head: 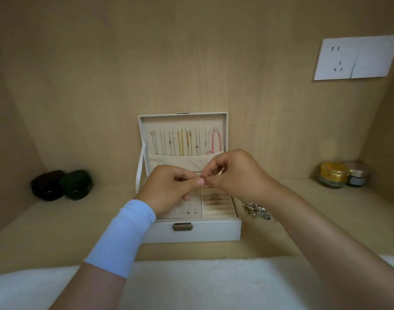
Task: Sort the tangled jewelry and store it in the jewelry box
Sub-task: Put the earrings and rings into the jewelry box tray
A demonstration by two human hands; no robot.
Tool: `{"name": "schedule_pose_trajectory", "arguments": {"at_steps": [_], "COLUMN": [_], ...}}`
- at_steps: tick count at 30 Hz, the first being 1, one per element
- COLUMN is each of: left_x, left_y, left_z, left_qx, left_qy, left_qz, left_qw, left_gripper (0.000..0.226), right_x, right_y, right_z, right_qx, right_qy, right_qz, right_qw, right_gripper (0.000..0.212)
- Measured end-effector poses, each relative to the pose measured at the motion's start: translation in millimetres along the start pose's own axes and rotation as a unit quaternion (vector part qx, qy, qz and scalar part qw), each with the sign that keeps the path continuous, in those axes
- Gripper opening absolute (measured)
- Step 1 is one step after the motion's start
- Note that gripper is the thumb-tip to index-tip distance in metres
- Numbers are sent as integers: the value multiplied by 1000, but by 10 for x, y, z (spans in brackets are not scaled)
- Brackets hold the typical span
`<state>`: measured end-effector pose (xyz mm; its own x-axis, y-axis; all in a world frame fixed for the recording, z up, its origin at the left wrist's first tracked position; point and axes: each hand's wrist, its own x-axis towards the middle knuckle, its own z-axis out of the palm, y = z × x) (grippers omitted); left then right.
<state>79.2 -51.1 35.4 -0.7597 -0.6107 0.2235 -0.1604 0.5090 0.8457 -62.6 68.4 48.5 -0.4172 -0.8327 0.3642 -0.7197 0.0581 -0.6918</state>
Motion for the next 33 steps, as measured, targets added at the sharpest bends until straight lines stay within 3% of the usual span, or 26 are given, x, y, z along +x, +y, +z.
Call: {"name": "schedule_pose_trajectory", "arguments": {"at_steps": [6, 15, 22, 24, 28, 33], "left_x": [-124, -161, -132, -127, -120, -113], "left_y": [-194, -352, -363, -378, -408, -431], "left_z": [-243, -299, -260, -260, -307, -355], "left_qx": [-70, -142, -130, -111, -75, -117], "left_qy": [12, -48, -23, -18, -12, -12], "left_qz": [-23, -26, -17, -20, -49, -42], "left_qw": [997, 988, 991, 993, 996, 992], "left_gripper": [9, 27, 17, 20, 31, 41], "right_x": [69, 56, 48, 68, 62, 48], "right_y": [-247, -186, -53, 6, 78, 4], "right_z": [253, 380, 391, 348, 286, 327], "right_qx": [-52, 47, 121, 76, -172, -271], "right_qy": [-18, -28, -18, -27, -99, -132], "right_qz": [-53, -55, -32, -25, -56, -77], "right_qw": [997, 997, 992, 996, 978, 950], "right_gripper": [9, 14, 6, 12, 11, 8]}}
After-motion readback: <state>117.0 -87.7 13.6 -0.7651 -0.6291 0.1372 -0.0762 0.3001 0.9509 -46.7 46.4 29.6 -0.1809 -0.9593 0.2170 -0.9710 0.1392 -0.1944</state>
